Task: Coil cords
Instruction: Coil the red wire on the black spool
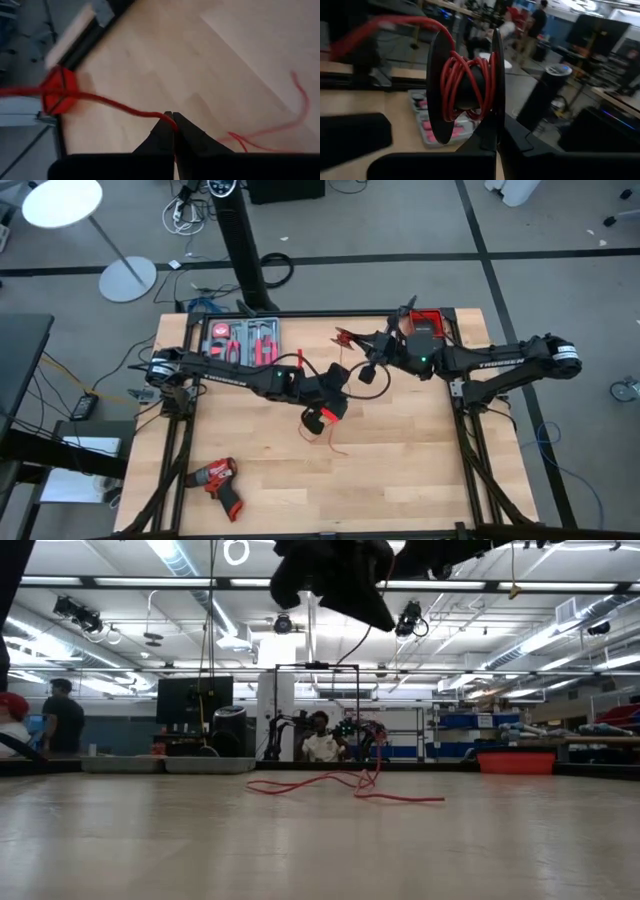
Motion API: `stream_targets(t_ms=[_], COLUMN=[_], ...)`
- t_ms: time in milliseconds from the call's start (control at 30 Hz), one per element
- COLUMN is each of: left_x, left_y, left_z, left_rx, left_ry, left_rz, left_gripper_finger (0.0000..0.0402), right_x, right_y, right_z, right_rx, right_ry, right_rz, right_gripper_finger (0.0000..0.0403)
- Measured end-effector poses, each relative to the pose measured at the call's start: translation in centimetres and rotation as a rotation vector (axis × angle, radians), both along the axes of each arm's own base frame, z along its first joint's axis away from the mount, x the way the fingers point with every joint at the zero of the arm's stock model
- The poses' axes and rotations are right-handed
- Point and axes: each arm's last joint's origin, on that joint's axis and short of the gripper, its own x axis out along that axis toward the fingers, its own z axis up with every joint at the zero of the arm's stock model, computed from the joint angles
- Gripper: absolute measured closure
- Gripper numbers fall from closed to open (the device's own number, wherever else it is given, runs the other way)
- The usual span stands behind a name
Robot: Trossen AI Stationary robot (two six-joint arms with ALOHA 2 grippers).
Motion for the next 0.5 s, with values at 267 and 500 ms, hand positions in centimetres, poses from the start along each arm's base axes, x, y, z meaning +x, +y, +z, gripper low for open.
stream_targets(t_ms=[267, 500], left_x=[-0.6, -0.2], left_y=[-0.2, -0.6], left_z=[-0.5, 0.0], left_rx=[-0.031, -0.077], left_ry=[0.069, -0.027], left_rz=[0.089, 0.171], left_gripper_finger=[0.0401, 0.0386], right_x=[-2.3, -3.4], right_y=[-0.1, 0.6], right_z=[1.4, 1.6], right_rx=[-0.006, -0.026], right_ry=[-0.015, 0.028], right_rz=[-0.07, -0.088], right_gripper_finger=[0.0403, 0.0403])
